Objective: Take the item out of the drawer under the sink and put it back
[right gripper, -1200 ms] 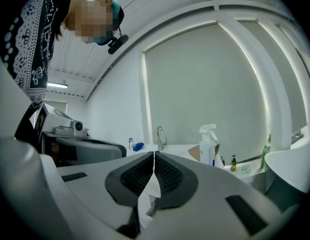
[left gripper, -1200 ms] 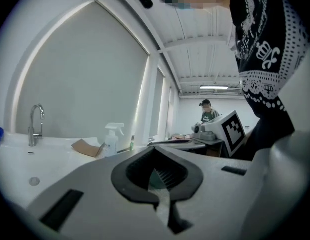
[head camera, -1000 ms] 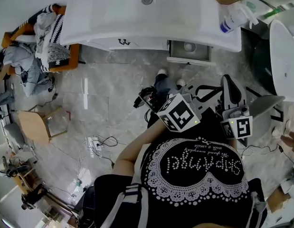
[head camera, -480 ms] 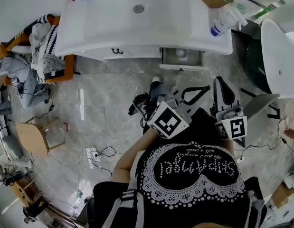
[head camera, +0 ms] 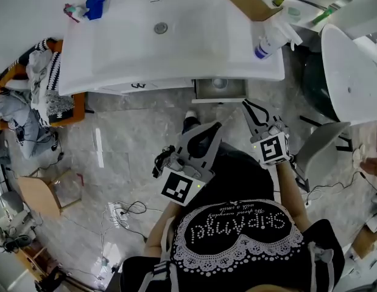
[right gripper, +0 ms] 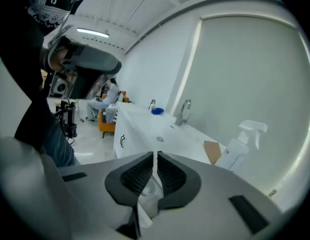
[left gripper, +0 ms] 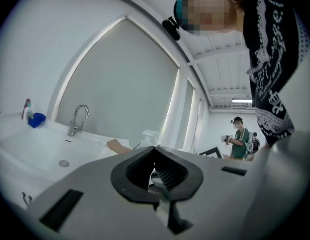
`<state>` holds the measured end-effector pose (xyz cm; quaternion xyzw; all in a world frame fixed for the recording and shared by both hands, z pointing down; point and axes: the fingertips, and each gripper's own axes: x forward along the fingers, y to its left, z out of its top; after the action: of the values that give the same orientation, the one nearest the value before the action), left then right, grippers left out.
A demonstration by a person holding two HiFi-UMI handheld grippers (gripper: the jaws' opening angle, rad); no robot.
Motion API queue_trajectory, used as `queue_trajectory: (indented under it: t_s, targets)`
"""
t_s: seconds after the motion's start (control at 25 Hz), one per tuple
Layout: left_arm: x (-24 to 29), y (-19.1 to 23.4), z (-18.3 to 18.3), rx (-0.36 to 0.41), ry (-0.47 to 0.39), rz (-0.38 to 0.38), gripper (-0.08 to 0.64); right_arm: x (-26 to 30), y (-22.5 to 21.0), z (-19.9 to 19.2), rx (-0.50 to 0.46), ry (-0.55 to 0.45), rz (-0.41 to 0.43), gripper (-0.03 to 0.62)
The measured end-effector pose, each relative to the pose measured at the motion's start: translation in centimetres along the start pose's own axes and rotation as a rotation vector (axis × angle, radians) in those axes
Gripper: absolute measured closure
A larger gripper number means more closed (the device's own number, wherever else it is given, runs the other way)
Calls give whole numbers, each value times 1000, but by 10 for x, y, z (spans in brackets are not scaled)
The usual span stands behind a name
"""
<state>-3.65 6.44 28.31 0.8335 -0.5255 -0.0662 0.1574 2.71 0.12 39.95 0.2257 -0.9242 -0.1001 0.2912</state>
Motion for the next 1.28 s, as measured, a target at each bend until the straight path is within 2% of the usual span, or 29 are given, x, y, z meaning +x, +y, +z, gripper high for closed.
queue_trajectory:
  t_s: [0.12,0.2,0.32,0.48,0.96,1.28]
  targets:
    - [-5,20,7,-32,-7,58,557,29,5,-22,-74,58,73,571]
    - [-8,31,12,-15,-15,81,557,49,9,-39,-111,98,119,571]
    - [-11,47,16,-16,-35,135,557,76,12,-60,-135,150,160,550]
    - [-12,63,7,-52,-9,205,557,112,20,-92,-174,215,220,534]
    - [-11,83,-26,-140,63,269,557,187,51,-168,-331,402,371,534]
    - [-10,86,-33,-162,68,288,557,205,63,-193,-332,503,389,532]
